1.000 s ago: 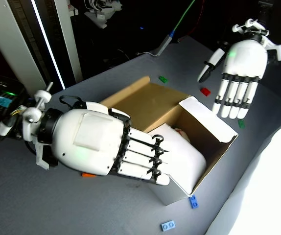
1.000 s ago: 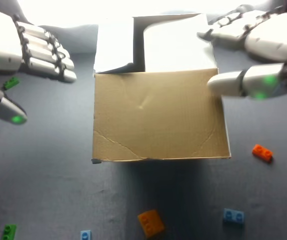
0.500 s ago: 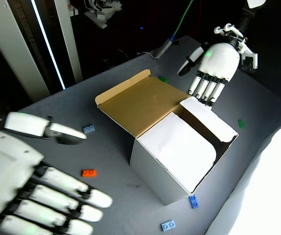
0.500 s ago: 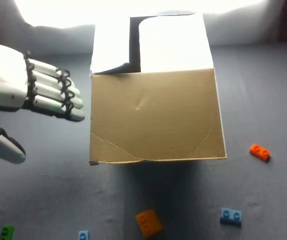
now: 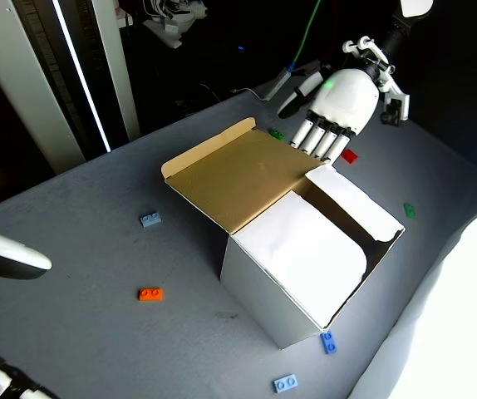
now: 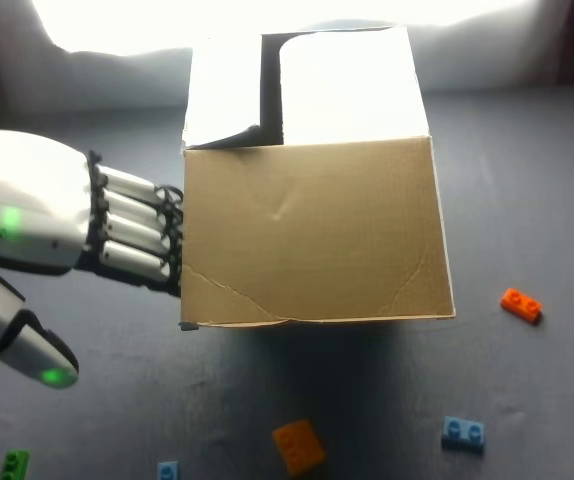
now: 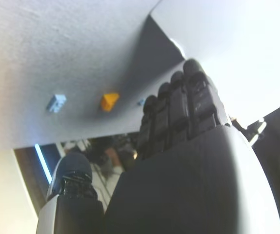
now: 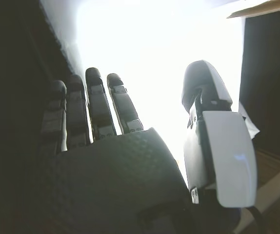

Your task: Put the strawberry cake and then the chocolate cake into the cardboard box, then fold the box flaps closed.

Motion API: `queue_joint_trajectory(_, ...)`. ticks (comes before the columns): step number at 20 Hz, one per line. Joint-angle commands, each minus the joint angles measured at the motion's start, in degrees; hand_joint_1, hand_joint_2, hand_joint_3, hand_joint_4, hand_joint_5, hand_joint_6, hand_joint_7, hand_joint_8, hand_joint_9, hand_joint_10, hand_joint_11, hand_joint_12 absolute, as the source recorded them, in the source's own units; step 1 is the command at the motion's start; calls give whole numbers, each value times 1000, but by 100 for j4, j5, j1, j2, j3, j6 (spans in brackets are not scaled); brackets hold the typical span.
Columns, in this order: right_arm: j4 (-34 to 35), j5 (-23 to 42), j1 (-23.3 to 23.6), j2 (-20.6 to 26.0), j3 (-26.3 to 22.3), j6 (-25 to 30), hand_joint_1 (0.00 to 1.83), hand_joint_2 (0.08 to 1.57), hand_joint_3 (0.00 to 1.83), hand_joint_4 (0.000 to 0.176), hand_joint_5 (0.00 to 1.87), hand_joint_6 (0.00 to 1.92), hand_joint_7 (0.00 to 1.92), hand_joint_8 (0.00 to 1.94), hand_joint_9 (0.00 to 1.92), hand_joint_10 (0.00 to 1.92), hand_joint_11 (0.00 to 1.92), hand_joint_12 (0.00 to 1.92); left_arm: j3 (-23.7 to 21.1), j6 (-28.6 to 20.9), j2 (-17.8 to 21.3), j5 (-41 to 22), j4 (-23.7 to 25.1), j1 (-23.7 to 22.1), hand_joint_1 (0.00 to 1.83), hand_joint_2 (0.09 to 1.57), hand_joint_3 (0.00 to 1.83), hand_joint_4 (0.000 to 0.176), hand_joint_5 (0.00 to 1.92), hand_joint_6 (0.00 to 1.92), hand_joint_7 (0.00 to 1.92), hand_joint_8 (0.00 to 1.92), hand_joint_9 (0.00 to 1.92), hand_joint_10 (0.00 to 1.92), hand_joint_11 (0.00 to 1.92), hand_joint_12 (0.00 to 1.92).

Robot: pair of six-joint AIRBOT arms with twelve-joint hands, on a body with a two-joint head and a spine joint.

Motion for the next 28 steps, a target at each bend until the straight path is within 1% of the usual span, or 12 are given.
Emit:
queue_joint_trajectory(1,-18,614,94,74,1,31,0,1208,0,0,20,1,124,2,90,2,0,78,-44,16,78,-133,-485,-25,0,1193,0,8,93,0,111,0,105,1,0,457)
queue_joint_trajectory(4,-95,591,141,49,-12,32,0,1211,1,0,34,1,145,0,96,0,0,150,-295,16,156,-195,-630,-33,0,1187,0,8,71,3,112,3,107,4,0,460)
queue_joint_trajectory(7,-95,589,168,49,-32,31,0,1214,3,0,32,0,131,0,89,0,0,155,-456,15,234,-272,-720,-159,0,1187,0,11,88,7,113,6,111,4,0,462)
queue_joint_trajectory(9,-98,590,171,47,-31,20,0,1221,3,0,35,1,128,0,76,2,0,115,-478,-26,251,-332,-801,-269,0,1190,0,6,96,6,114,3,104,1,0,450)
queue_joint_trajectory(12,-101,592,178,43,-31,-12,0,1211,0,0,46,2,131,2,83,2,0,49,-389,-267,254,-485,-951,-652,0,1196,2,8,102,5,122,3,105,1,0,422)
queue_joint_trajectory(14,-101,605,185,44,-31,-13,0,1217,2,0,43,0,125,0,77,0,0,44,-284,-478,254,-552,-999,-1073,0,1194,1,8,104,3,128,2,107,1,0,442)
queue_joint_trajectory(16,-101,611,193,43,-31,-13,0,1215,0,0,39,1,118,0,83,0,0,126,-187,-589,242,-553,-1000,-1495,0,1195,2,9,94,0,119,0,110,2,0,445)
queue_joint_trajectory(18,-101,611,198,41,-31,-14,0,1213,0,0,23,0,102,0,70,1,0,88,-86,-656,184,-439,-999,-1889,0,1191,0,3,99,2,122,1,112,2,0,466)
queue_joint_trajectory(20,-105,611,211,35,-31,-32,0,1212,0,0,21,0,96,1,72,1,0,56,9,-669,103,-225,-1000,-2127,0,1193,1,3,81,1,107,1,93,1,0,408)
queue_joint_trajectory(24,-116,611,227,30,-31,-41,0,1216,1,0,20,5,97,1,71,4,11,28,97,-669,-77,173,-996,-2060,0,1190,0,6,90,4,116,3,101,3,0,439)
queue_joint_trajectory(25,-119,611,228,29,-31,-43,0,1219,2,0,20,4,84,0,52,0,9,30,117,-669,-136,269,-995,-1992,0,1187,0,13,93,4,120,3,110,5,0,492)
queue_joint_trajectory(28,-126,611,229,29,-31,-51,0,1212,0,0,30,3,123,3,89,5,0,85,191,-670,-290,531,-995,-1809,0,1194,2,9,113,11,127,7,117,7,0,500)
